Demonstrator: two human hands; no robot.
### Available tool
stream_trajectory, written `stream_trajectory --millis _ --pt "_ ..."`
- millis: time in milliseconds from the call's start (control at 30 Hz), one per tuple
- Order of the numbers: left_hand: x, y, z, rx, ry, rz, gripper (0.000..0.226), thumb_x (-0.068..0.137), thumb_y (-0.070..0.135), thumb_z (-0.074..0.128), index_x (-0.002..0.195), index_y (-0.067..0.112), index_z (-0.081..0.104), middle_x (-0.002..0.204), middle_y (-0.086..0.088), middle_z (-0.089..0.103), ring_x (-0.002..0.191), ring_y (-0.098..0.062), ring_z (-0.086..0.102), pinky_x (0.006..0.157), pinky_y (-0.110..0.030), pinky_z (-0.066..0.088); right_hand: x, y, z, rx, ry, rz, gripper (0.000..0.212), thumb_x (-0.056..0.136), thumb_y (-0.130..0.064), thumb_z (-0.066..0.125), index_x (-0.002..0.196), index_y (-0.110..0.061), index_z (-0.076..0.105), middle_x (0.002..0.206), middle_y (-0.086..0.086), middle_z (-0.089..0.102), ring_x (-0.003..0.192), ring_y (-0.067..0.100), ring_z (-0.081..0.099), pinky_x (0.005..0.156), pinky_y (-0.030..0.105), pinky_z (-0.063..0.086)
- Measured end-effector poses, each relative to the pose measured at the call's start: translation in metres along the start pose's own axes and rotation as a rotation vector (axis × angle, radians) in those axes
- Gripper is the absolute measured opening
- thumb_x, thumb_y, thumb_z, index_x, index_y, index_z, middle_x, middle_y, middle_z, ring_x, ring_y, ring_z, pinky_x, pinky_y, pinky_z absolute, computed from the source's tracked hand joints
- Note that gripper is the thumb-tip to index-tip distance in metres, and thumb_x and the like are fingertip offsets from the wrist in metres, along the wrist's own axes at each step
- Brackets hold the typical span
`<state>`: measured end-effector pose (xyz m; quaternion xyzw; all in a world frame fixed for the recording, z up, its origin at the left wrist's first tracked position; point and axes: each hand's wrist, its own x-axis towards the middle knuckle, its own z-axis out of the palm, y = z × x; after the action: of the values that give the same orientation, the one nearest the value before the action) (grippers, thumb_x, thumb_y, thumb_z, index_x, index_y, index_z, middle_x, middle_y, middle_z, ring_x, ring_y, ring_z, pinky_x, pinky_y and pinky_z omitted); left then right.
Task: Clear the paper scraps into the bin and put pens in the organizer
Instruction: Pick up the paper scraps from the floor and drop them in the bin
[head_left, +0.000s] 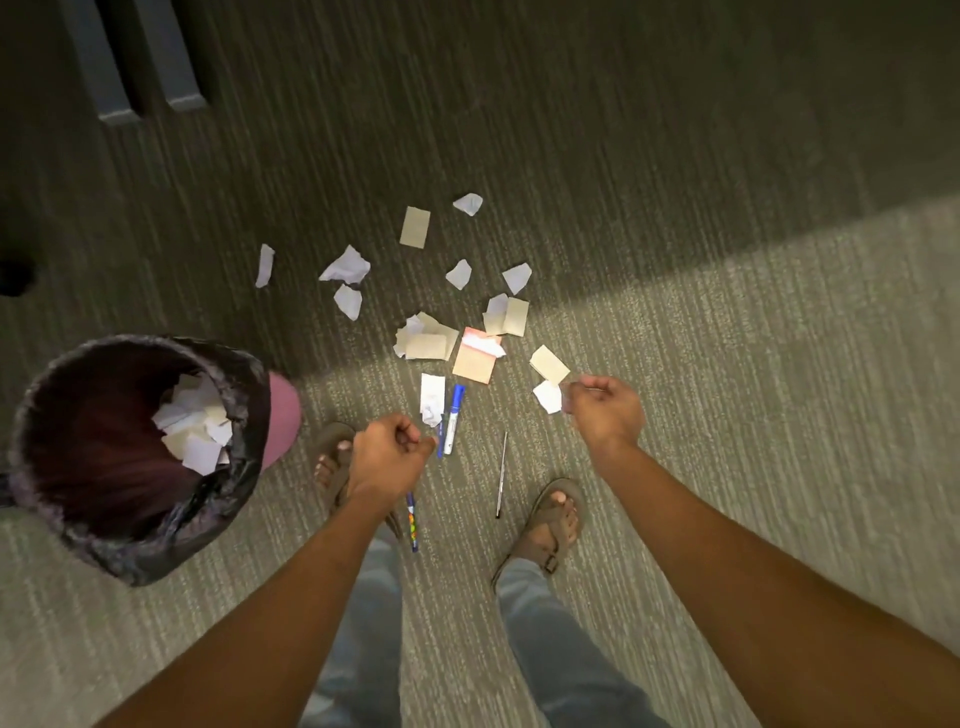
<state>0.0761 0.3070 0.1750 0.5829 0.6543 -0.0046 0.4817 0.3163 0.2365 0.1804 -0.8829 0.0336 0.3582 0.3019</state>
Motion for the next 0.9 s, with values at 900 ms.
stream_trajectory --millis 900 --pt "0.092 -0.079 0.099 0.240 0.055 -0.076 0.021 0.078 0.030 0.070 0.070 0.020 0.054 0.079 -0.009 0.068 0.078 -0.034 0.065 0.067 -0.036 0.052 0.112 0.102 0.074 -0.292 0.126 -0.058 0.028 0.080 -0.023 0.076 0.106 -0.015 0.070 0.093 0.002 0.075 0.086 0.020 0.070 0.087 0.039 0.057"
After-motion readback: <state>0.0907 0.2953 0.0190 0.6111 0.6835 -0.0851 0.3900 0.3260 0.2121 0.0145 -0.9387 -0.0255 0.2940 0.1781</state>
